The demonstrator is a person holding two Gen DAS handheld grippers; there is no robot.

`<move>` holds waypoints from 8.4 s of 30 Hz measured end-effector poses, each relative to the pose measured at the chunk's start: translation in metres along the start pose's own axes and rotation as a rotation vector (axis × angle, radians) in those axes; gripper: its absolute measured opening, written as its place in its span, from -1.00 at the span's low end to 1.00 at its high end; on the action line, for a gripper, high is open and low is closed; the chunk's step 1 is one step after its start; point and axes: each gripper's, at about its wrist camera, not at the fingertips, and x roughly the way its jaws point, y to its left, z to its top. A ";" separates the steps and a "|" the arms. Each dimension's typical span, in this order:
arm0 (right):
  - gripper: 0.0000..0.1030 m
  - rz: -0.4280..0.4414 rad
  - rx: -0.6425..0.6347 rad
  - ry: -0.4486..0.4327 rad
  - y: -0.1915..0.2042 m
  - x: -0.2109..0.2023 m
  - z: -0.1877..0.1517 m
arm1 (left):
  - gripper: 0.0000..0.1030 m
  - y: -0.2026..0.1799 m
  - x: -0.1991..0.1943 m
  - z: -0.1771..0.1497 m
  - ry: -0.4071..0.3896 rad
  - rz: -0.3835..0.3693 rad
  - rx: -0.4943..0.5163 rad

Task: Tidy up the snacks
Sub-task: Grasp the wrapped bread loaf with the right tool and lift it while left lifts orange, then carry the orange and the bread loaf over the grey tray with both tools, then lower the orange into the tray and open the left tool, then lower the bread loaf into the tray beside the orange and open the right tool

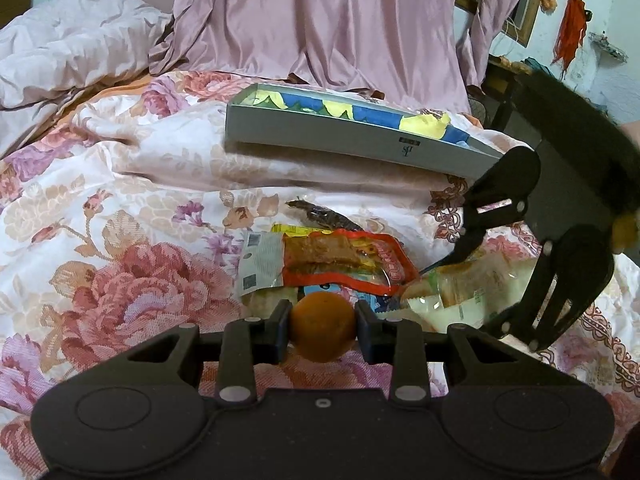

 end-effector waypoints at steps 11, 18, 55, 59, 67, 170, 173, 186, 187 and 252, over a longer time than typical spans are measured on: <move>0.26 -0.154 0.631 -0.472 0.039 -0.048 -0.075 | -0.30 -0.004 -0.003 0.002 -0.018 -0.003 0.003; 0.26 -0.202 1.097 -0.732 0.061 -0.086 -0.087 | -0.30 -0.007 -0.003 0.000 -0.037 0.007 0.026; 0.26 -0.366 1.187 -1.076 0.142 -0.154 -0.115 | -0.31 -0.066 -0.124 0.064 -0.245 0.064 0.149; 0.26 -0.381 1.184 -1.066 0.135 -0.158 -0.110 | -0.31 -0.061 -0.122 0.076 -0.261 0.057 0.141; 0.26 -0.440 1.163 -1.049 0.109 -0.168 -0.097 | -0.31 -0.051 -0.094 0.102 -0.274 0.038 0.132; 0.21 -0.536 1.266 -0.613 -0.179 -0.022 -0.051 | 0.11 0.004 0.212 0.209 -0.010 0.112 0.074; 0.40 -0.551 1.252 -0.623 -0.175 -0.028 -0.050 | 0.20 0.003 0.209 0.209 -0.014 0.111 0.077; 0.72 -0.593 1.247 -0.644 -0.164 -0.044 -0.056 | 0.76 0.005 0.199 0.209 -0.039 0.114 0.058; 0.72 -0.596 1.246 -0.645 -0.163 -0.044 -0.056 | 0.80 0.005 0.198 0.209 -0.041 0.118 0.061; 1.00 -0.670 1.288 -0.823 -0.044 -0.151 -0.060 | 0.99 -0.014 0.025 0.181 -0.174 0.054 -0.025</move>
